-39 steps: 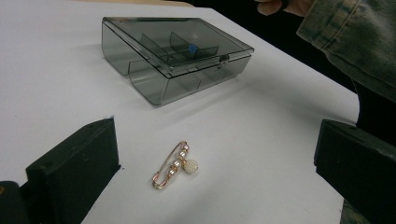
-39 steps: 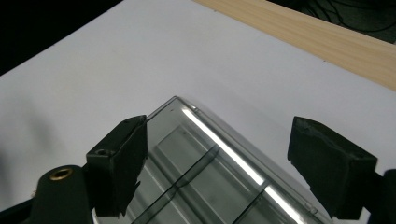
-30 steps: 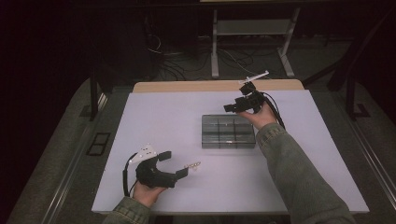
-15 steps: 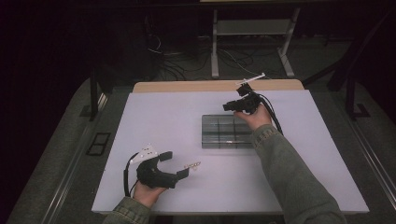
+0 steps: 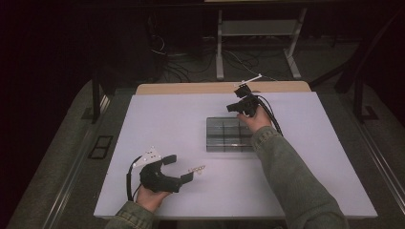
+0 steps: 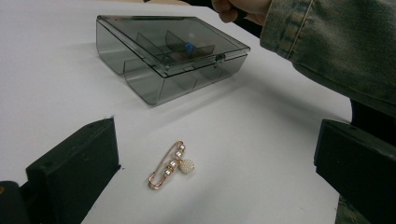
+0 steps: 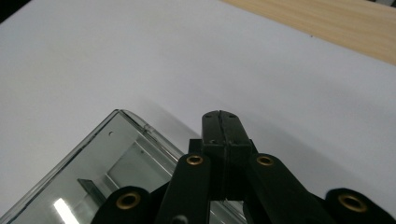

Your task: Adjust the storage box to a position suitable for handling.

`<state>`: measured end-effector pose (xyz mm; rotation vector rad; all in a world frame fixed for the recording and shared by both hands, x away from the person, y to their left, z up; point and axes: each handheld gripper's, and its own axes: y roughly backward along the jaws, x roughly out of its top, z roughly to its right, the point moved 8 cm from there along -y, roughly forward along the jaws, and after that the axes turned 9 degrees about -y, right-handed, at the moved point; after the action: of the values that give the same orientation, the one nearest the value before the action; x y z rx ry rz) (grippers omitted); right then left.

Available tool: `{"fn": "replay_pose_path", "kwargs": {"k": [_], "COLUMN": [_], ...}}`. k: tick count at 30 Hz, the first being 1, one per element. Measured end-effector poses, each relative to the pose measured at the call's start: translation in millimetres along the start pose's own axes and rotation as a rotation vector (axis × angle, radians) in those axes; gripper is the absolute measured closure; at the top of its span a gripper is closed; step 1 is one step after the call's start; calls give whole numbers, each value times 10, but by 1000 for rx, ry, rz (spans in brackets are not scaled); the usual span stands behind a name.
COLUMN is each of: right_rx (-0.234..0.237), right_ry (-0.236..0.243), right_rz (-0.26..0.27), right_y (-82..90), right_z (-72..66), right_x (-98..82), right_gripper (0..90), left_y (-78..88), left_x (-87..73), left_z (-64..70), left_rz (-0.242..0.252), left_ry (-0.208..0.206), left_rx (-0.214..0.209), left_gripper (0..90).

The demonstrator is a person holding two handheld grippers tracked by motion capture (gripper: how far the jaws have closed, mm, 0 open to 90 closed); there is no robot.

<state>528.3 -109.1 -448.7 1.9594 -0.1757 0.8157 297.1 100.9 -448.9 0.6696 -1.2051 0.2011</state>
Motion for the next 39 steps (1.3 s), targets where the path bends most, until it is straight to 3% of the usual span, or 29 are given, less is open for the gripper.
{"fn": "replay_pose_path", "kwargs": {"k": [5,19,25,39], "right_rx": [-31,-61,-52,-40], "right_ry": [4,-2,-15,28], "right_rz": [-23,-112,-119,-153], "right_y": [-86,-237,-231,-193], "right_z": [-2,37,46,-10], "right_x": [-10,-118,-122,-185], "right_gripper": [895,896,897,897], "left_y": [0,-2,-6,0], "left_x": [0,1,0,-1], "left_z": [3,10,11,-4], "left_rz": [-1,-1,-3,0], "left_ry": [-2,-4,-3,3], "left_rx": [-2,-7,-7,0], "left_gripper": [0,0,0,0]}}
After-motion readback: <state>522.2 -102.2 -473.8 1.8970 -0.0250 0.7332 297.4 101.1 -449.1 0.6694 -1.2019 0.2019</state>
